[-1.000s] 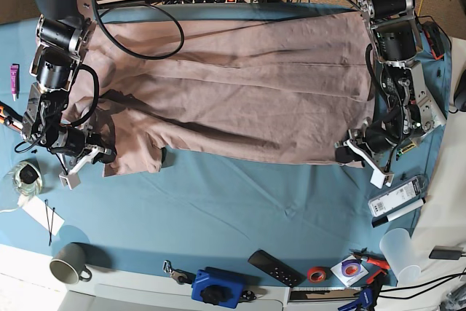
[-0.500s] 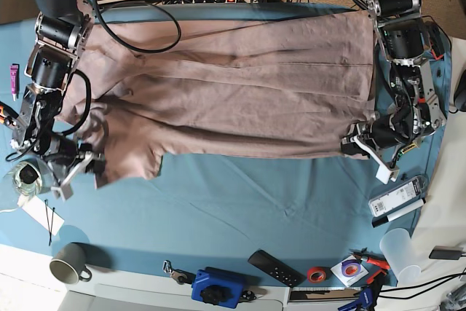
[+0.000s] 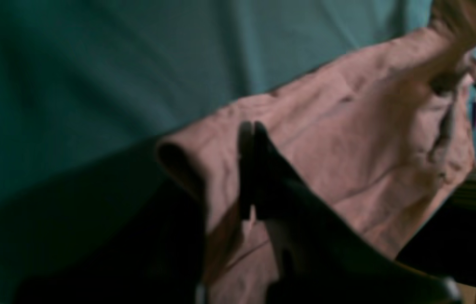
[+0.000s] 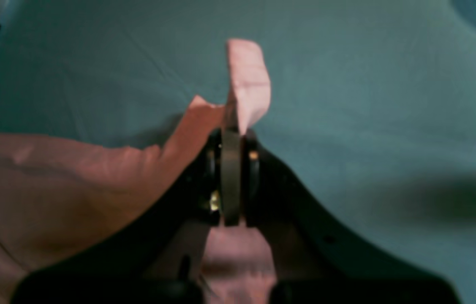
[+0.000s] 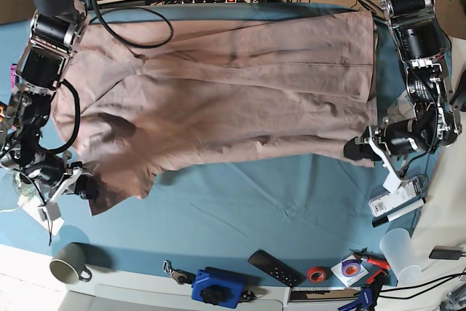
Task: Fold the T-shirt properly
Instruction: 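Lift the hem with both grippers and fold it toward the collar, then lay the folded strip flat and open both grippers, then grasp the strip's end with the left gripper, then carry the strip end with the left gripper toward the right gripper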
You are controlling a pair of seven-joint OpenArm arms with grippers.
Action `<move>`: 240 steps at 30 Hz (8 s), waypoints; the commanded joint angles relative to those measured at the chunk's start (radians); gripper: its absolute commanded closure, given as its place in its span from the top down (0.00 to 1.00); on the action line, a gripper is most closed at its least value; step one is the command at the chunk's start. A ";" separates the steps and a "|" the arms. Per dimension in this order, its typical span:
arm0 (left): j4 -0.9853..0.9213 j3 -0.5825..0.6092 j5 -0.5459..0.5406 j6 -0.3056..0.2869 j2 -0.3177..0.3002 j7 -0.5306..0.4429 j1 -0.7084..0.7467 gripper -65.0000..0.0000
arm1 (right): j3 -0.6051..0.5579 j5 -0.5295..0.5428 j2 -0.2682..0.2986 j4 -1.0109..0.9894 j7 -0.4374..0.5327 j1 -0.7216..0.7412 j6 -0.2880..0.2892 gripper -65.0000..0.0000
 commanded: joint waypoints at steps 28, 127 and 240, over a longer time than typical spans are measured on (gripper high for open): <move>0.275 -0.004 -0.150 -0.027 -0.135 0.097 0.209 0.00 | 0.388 0.252 0.017 0.331 -0.130 -0.390 0.001 0.00; 0.608 -0.004 0.391 0.214 0.013 -0.073 0.597 0.55 | 0.636 0.320 -0.085 0.499 -0.184 -0.800 0.001 0.28; 0.793 -0.077 -0.279 -0.121 0.131 0.087 0.666 0.00 | 0.636 0.324 -0.086 0.499 -0.112 -0.781 0.001 0.28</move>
